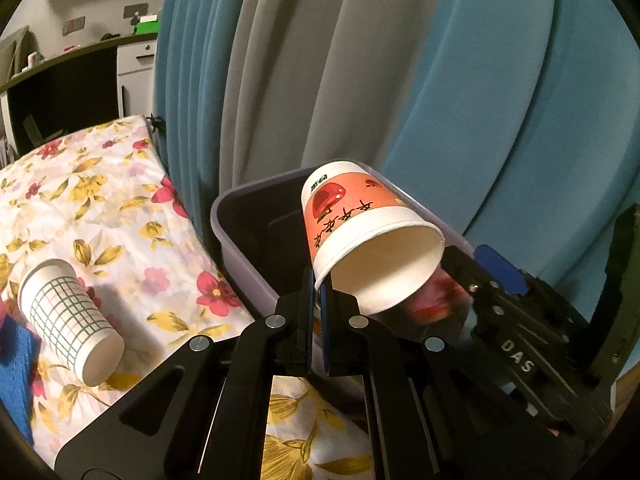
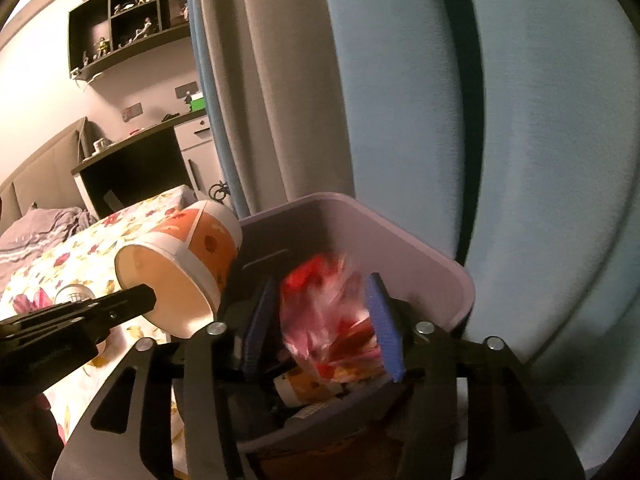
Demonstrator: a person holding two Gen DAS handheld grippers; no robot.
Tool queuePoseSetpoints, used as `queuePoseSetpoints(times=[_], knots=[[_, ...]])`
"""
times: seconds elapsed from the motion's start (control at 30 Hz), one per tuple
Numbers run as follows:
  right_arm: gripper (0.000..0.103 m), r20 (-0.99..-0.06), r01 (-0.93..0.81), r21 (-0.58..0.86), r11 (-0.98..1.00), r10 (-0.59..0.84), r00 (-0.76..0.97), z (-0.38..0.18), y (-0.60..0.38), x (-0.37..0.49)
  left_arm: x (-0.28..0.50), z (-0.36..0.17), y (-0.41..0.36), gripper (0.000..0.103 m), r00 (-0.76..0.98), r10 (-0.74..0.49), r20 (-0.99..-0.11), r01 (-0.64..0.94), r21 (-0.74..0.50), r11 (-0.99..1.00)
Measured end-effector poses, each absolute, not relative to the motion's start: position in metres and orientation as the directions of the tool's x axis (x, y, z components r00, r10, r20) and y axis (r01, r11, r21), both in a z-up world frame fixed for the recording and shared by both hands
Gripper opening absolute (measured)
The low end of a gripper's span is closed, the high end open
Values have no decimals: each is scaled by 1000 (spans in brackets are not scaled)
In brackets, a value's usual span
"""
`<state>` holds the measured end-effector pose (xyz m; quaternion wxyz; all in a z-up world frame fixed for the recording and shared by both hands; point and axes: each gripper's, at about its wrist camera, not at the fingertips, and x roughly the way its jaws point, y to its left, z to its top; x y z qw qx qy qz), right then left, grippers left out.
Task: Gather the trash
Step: 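Open both tools to drop the wrapper and orange cup into the bin, then move both tools back over the scrubbers and white cup on the table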
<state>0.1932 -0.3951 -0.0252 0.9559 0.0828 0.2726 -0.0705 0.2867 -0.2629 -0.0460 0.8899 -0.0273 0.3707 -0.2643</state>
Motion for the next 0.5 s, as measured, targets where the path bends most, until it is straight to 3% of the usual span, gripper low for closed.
queuePoseSetpoints(times=[0.37, 0.47, 0.5], knots=[[70, -456, 242, 131, 962, -158, 876, -13, -409, 169, 288, -51, -271, 3, 567, -499, -656, 460, -250, 852], [70, -435, 242, 136, 961, -161, 886, -9, -409, 163, 288, -52, -271, 16, 565, -505, -653, 462, -257, 849], [70, -430, 241, 136, 961, -162, 888, -7, -409, 162, 286, -51, -269, 25, 578, -494, -649, 457, -245, 855]])
